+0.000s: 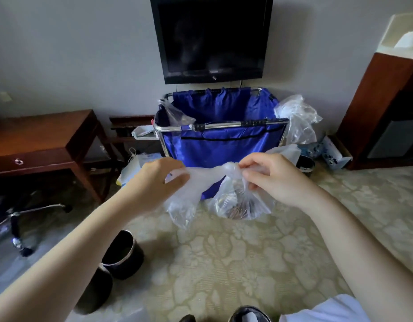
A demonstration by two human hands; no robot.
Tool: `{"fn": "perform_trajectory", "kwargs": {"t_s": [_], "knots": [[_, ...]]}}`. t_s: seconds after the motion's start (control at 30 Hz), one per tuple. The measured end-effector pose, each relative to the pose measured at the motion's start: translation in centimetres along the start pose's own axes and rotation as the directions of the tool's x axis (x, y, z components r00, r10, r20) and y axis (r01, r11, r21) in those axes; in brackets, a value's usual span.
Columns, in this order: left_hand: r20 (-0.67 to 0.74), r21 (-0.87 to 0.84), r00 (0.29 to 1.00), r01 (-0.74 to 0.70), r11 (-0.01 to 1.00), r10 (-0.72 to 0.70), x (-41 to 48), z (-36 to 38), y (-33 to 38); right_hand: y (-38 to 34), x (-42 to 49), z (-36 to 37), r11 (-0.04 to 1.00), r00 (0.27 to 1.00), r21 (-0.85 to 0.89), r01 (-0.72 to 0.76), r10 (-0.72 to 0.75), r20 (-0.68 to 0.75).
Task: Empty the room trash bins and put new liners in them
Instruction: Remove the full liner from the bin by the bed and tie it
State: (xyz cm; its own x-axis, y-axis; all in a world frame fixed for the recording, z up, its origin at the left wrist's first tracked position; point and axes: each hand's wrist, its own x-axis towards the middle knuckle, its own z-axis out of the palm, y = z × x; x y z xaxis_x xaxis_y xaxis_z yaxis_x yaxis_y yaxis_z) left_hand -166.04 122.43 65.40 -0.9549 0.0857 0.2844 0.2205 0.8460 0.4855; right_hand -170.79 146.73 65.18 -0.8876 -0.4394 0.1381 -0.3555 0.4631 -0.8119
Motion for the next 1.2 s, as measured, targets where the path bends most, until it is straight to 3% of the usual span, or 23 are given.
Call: {"fn": "perform_trajectory", "kwargs": {"t_s": [0.23, 0.43, 0.7, 0.83, 1.07, 1.2], "knots": [[0.007, 0.007, 0.994, -0.108, 0.994, 0.108, 16.4, -0.9, -9.4, 2.6, 16.8, 0.6, 0.997, 0.996, 0.038, -0.069, 0.071, -0.053], [0.018, -0.035, 0.998, -0.067, 0.997, 0.067, 27.9, 0.2, -14.9, 4.1, 27.6, -0.1, 0.989, 0.984, 0.078, -0.123, 0.132, -0.118], [0.088, -0.077, 0.991, -0.09, 0.993, 0.097, 40.0, 4.3, -17.5, 8.4, 36.9, -4.1, 0.985, 0.969, 0.064, -0.158, 0.167, -0.18], [0.111, -0.101, 0.989, -0.084, 0.991, 0.095, 46.1, 7.1, -18.4, 12.6, 42.4, -6.5, 0.981, 0.971, 0.091, -0.17, 0.183, -0.152], [0.287, -0.205, 0.956, 0.007, 0.979, 0.053, 59.7, 11.6, -19.6, 21.5, 54.3, -12.3, 0.973, 0.974, 0.131, -0.19, 0.203, -0.096], [0.271, -0.192, 0.962, 0.024, 0.981, 0.03, 65.1, 14.4, -20.4, 25.5, 60.3, -14.6, 0.969, 0.972, 0.125, -0.214, 0.224, -0.074]]}}
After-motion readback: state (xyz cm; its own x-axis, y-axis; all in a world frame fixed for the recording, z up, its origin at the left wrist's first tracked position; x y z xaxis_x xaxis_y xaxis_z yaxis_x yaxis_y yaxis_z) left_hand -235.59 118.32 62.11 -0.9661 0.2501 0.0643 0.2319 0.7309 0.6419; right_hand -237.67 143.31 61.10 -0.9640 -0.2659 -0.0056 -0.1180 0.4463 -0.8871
